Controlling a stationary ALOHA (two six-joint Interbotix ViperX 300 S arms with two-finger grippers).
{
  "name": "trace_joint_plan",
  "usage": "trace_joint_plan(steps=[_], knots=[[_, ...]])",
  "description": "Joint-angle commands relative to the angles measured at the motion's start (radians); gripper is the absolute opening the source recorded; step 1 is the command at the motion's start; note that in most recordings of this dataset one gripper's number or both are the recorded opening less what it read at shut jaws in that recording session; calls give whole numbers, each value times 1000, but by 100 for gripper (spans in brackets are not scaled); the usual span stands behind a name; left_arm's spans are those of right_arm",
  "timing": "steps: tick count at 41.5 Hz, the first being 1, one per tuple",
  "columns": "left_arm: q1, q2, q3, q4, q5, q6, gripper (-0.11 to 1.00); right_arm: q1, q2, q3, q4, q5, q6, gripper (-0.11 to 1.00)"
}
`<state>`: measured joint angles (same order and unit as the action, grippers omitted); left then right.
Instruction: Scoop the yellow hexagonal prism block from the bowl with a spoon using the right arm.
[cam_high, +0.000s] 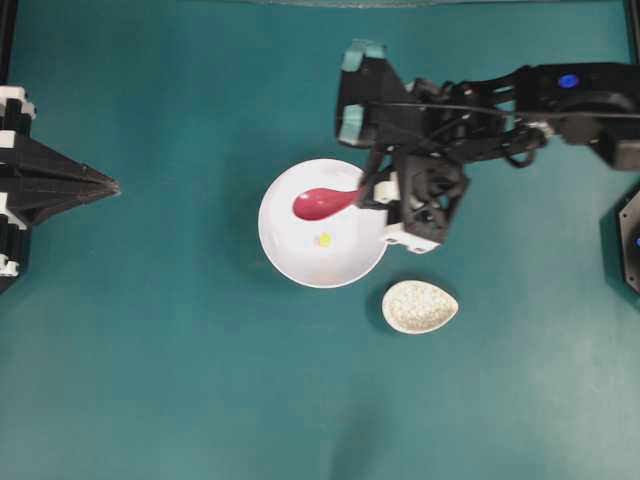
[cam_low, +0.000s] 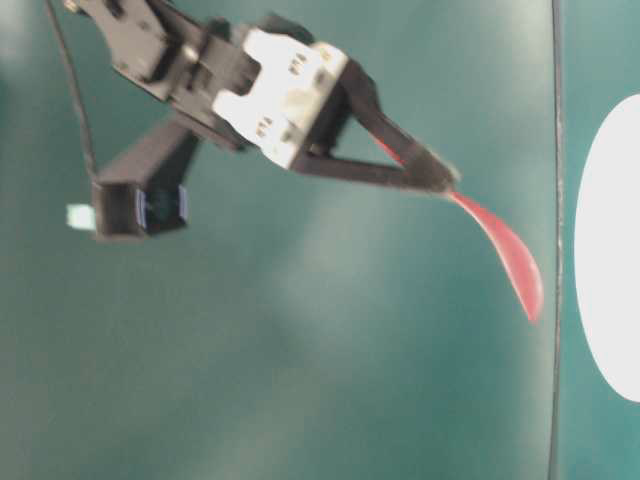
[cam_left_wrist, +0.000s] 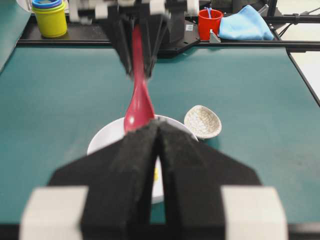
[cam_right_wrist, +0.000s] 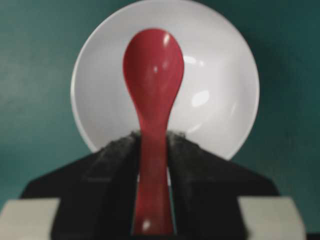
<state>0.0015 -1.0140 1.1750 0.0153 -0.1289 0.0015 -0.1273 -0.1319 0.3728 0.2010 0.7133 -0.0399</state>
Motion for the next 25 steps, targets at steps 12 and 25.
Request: trace_joint_plan(steps=[12, 25], knots=[[0, 5, -31, 2, -5, 0, 0, 2, -72, -20, -15, 201, 3, 25], [0, 6, -29, 2, -5, 2, 0, 0, -3, -18, -20, 207, 2, 25]])
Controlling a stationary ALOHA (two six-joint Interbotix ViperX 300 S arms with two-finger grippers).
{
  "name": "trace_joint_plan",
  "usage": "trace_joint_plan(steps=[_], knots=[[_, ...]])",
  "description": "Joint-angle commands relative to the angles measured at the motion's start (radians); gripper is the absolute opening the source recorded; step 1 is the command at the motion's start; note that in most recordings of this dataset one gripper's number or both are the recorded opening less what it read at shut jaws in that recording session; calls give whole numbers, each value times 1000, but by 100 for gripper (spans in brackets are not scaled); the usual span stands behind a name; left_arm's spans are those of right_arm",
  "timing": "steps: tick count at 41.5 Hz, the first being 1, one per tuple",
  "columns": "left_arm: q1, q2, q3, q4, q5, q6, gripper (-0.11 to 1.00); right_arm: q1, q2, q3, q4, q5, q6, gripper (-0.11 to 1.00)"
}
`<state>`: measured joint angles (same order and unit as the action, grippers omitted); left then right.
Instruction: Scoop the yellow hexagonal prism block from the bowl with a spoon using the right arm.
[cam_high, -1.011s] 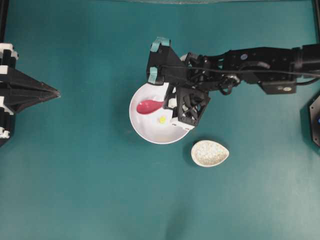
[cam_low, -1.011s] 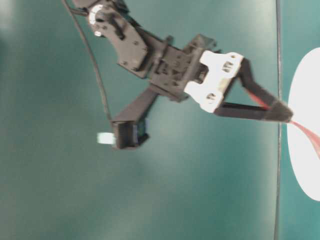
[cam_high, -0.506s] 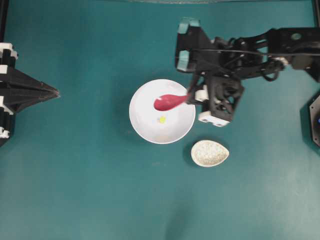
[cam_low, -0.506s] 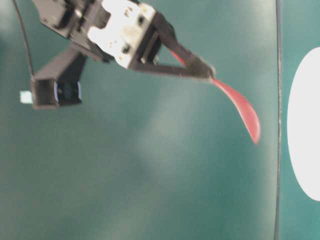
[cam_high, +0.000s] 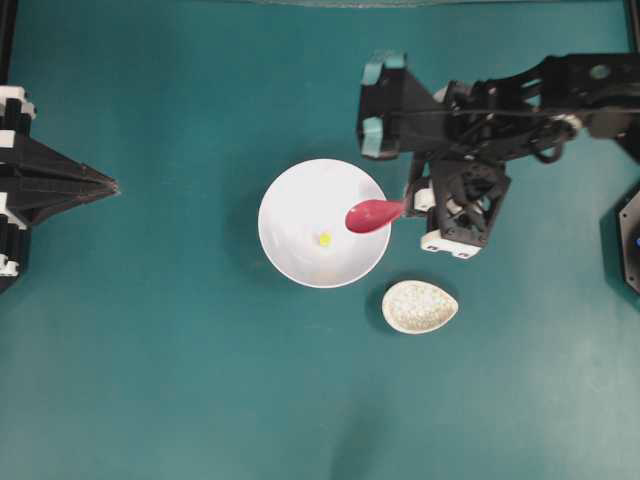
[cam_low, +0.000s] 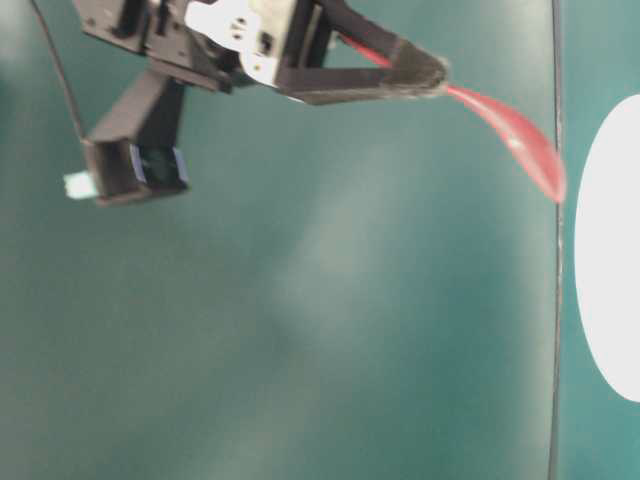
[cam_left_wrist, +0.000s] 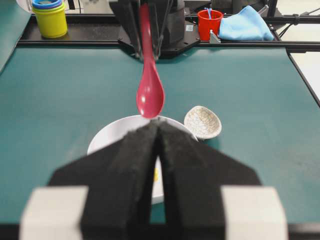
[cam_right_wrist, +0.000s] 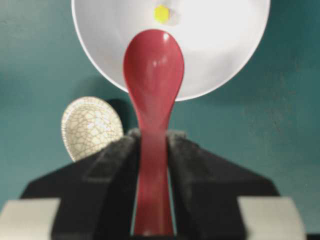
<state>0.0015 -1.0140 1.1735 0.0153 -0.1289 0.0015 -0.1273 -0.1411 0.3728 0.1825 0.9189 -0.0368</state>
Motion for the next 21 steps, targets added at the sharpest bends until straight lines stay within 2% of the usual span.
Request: trace_joint_plan(steps=[1, 21], knots=[[2, 6, -28, 2, -5, 2, 0, 2, 15, -18, -2, 3, -3, 25], [0, 8, -28, 2, -5, 5, 0, 2, 137, -23, -2, -31, -18, 25]])
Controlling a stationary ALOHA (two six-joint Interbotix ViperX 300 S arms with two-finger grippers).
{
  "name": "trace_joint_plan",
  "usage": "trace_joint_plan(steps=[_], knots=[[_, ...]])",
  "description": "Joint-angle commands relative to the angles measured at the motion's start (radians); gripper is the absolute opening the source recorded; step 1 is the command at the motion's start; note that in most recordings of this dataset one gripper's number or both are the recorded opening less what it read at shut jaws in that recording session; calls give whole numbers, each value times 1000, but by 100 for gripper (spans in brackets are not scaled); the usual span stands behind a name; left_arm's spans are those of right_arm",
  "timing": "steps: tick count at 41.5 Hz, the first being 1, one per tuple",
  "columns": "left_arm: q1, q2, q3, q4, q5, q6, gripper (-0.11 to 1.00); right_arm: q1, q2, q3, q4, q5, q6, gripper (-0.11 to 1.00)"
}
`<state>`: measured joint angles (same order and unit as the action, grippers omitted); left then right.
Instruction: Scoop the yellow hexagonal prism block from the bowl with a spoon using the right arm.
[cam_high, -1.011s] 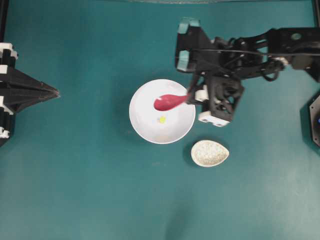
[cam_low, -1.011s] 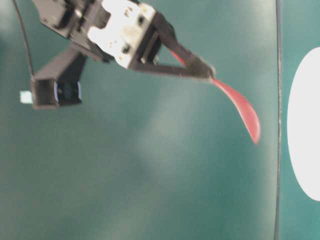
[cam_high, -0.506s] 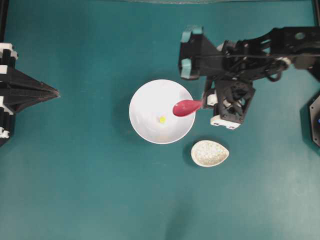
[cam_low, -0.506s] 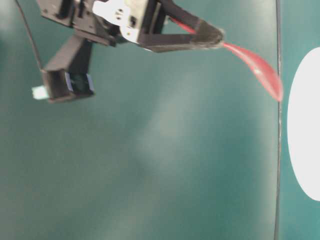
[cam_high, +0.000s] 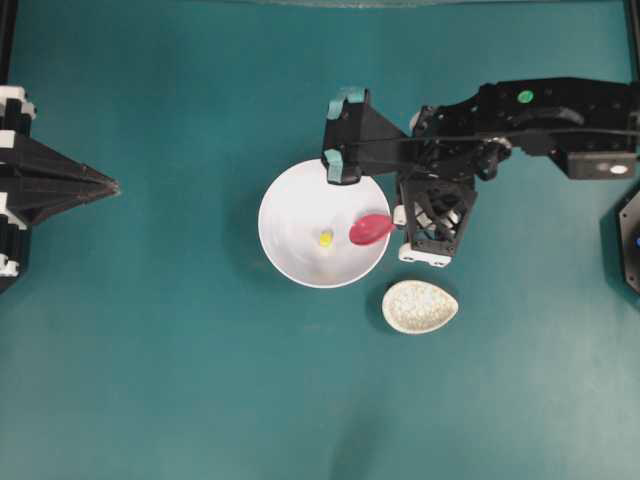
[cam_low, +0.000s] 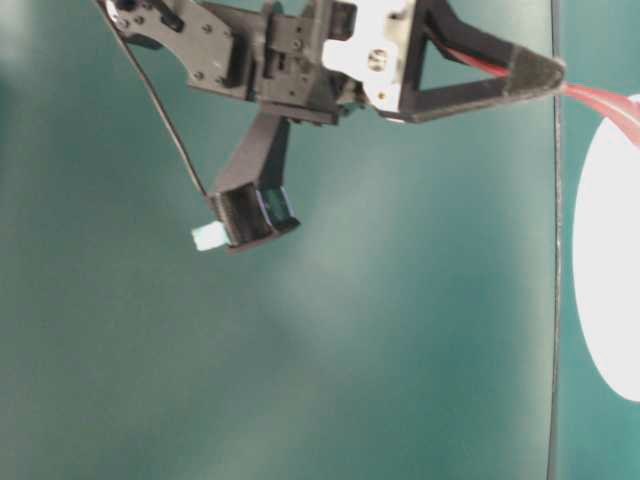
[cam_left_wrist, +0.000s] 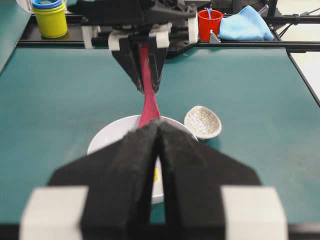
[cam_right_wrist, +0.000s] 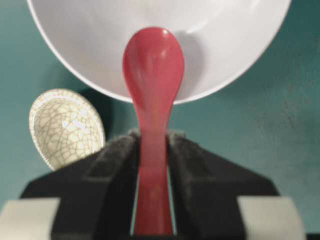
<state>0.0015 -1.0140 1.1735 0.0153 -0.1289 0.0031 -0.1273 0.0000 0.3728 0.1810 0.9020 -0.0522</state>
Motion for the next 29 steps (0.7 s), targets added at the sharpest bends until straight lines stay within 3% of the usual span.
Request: trace_joint_plan(steps=[1, 29], knots=[[0, 8, -28, 2, -5, 3, 0, 2, -2, -23, 0, -18, -3, 25], [0, 5, -28, 2, -5, 3, 0, 38, 98, -60, 0, -129, -41, 25]])
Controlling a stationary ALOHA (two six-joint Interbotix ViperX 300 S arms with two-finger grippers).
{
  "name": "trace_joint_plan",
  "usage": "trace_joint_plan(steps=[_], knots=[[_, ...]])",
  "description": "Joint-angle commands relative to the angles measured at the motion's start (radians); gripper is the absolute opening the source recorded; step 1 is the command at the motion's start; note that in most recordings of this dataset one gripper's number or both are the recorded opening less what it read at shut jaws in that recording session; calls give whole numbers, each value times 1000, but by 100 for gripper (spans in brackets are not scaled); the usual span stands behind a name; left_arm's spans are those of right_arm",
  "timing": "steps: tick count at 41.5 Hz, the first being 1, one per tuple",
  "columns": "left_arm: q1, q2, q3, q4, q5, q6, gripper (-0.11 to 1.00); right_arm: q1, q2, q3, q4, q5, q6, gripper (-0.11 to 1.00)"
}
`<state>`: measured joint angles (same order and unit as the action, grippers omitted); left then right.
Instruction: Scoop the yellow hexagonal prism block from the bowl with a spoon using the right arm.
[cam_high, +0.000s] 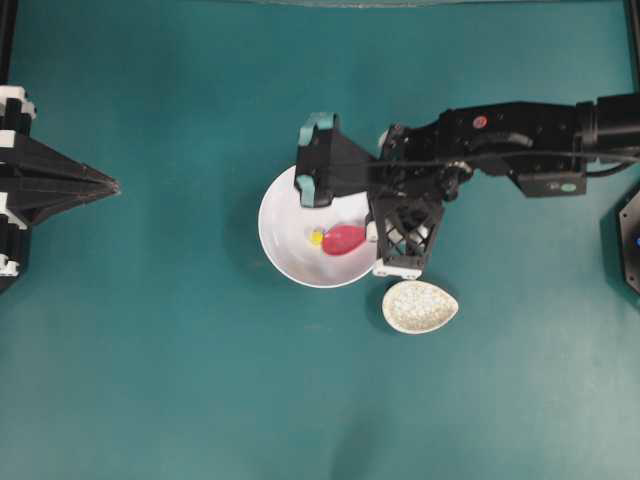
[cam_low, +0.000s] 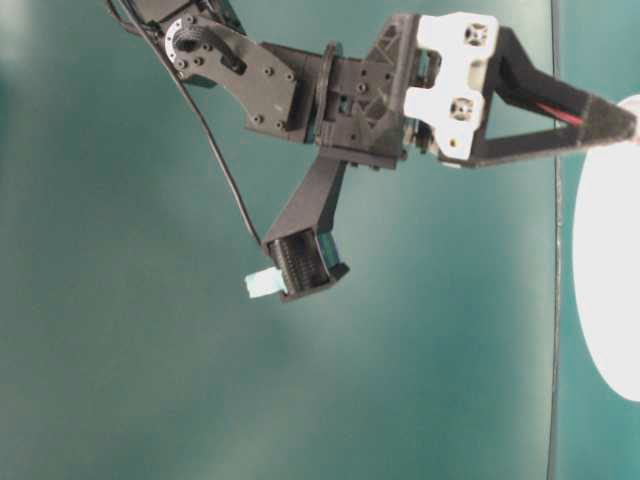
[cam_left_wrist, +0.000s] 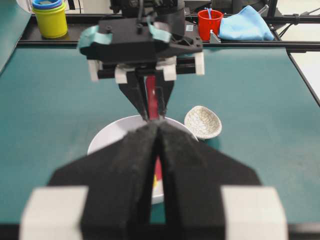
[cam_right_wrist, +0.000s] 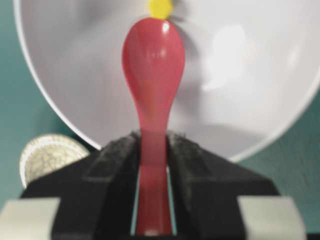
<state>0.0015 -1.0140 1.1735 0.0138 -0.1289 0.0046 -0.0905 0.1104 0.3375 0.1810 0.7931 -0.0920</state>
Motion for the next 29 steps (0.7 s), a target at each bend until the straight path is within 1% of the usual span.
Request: trace_joint_plan(steps=[1, 17, 20, 29], knots=[[0, 5, -28, 3, -5, 2, 0, 2, -9, -26, 0, -29, -2, 25], [0, 5, -28, 5, -5, 2, 0, 2, 8, -28, -5, -163, -5, 25], [0, 5, -29, 3, -5, 2, 0, 2, 8, -31, -14, -189, -5, 25], [0, 5, -29, 3, -6, 0, 0, 2, -20, -61, -41, -192, 0, 25]])
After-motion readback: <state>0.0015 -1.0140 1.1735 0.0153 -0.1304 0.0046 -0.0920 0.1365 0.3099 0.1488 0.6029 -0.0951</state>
